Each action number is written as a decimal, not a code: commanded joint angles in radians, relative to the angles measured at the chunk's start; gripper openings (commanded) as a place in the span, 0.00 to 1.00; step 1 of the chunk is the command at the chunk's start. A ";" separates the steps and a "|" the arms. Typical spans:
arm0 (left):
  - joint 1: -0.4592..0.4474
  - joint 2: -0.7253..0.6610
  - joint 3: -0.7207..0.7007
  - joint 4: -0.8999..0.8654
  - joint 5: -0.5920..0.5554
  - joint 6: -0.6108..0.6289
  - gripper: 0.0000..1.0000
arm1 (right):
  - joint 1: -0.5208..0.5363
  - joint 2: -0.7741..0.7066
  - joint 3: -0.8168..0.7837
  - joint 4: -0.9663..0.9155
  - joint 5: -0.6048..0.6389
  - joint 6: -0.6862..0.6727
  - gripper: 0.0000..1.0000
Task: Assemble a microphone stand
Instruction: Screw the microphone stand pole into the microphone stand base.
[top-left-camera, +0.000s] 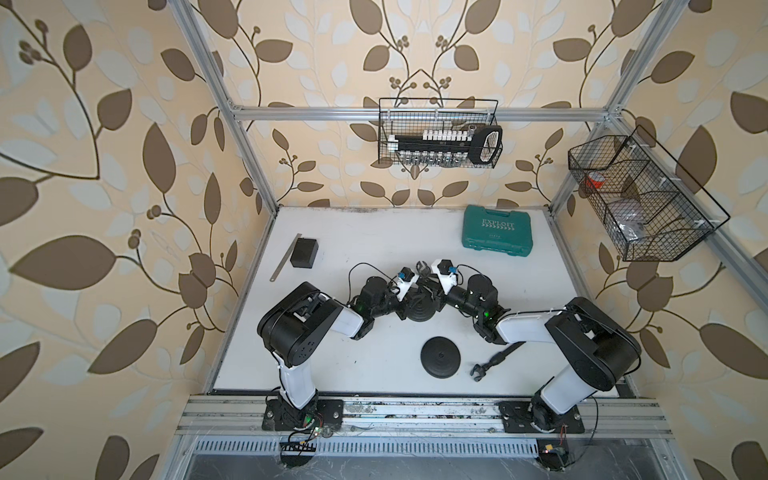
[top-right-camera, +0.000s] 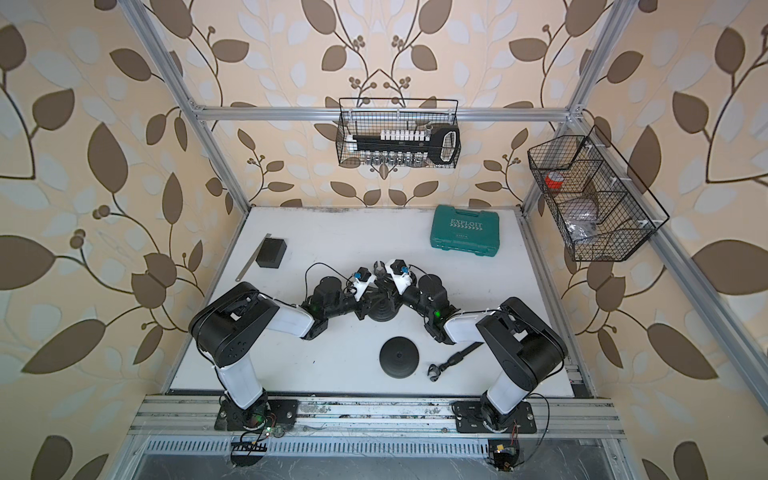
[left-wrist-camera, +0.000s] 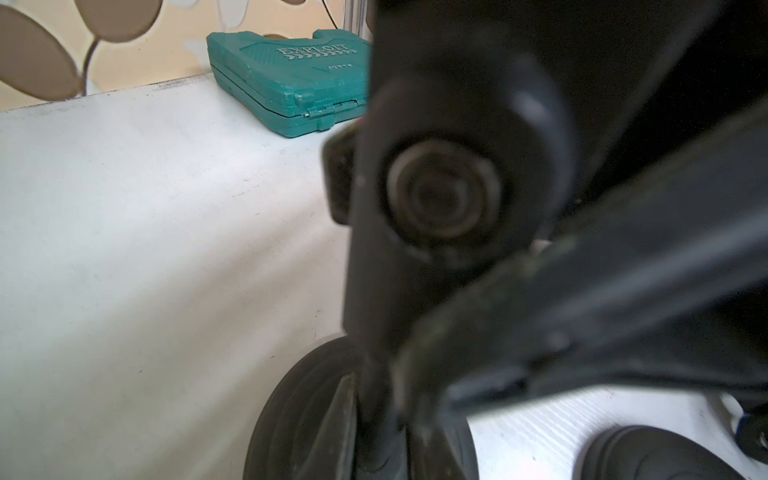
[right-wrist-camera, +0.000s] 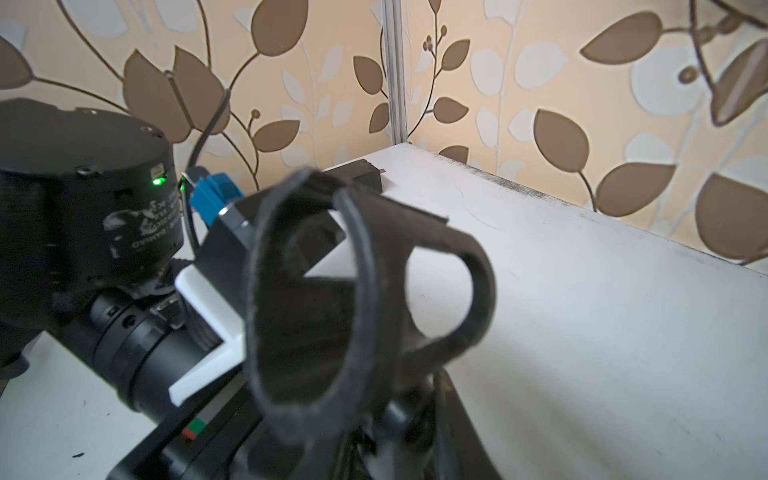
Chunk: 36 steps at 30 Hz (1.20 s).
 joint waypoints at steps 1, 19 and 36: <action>0.019 -0.015 0.030 0.024 -0.034 -0.048 0.27 | -0.008 0.039 -0.051 -0.046 -0.041 -0.006 0.03; 0.016 0.053 0.057 0.159 -0.012 -0.119 0.12 | -0.006 0.022 -0.057 -0.059 -0.088 0.000 0.13; 0.002 -0.070 -0.017 -0.018 -0.057 0.071 0.07 | -0.043 -0.126 -0.057 -0.279 -0.149 -0.086 0.49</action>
